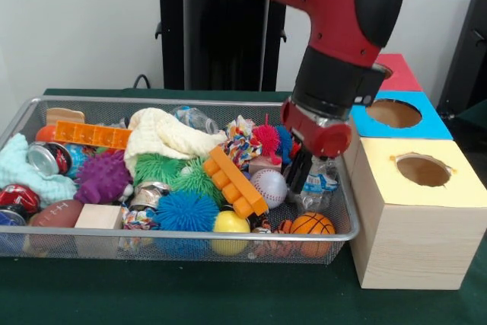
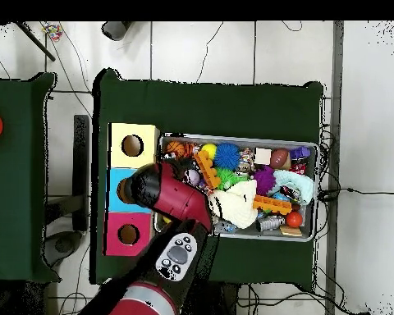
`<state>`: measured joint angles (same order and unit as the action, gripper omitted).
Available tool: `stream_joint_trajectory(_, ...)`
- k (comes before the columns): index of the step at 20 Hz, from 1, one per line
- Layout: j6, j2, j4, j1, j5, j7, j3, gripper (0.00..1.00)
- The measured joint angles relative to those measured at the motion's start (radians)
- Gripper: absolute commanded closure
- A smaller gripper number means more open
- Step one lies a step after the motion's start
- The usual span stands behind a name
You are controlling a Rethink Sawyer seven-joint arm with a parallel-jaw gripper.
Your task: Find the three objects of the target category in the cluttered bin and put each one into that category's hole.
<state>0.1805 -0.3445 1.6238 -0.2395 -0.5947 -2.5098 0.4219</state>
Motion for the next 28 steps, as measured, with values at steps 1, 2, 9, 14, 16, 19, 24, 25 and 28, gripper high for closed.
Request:
stream_joint_trajectory(1,0.0,-0.009,0.005,0.002,0.004,0.0,-0.004,1.0)
stream_joint_trajectory(2,0.0,-0.018,0.011,0.005,0.008,0.0,-0.007,1.0)
stream_joint_trajectory(9,0.0,-0.161,0.104,0.079,0.085,0.0,-0.065,1.0)
stream_joint_trajectory(14,0.0,-0.221,0.15,0.15,0.139,0.0,-0.098,1.0)
stream_joint_trajectory(16,0.0,-0.235,0.164,0.188,0.172,0.0,-0.107,1.0)
stream_joint_trajectory(19,0.0,-0.236,0.166,0.213,0.198,0.0,-0.108,1.0)
stream_joint_trajectory(24,0.0,-0.219,0.166,0.207,0.225,0.0,-0.105,0.0)
stream_joint_trajectory(25,0.0,-0.217,0.165,0.204,0.225,0.0,-0.104,0.0)
stream_joint_trajectory(28,0.0,-0.199,0.161,0.18,0.226,0.0,-0.096,0.0)
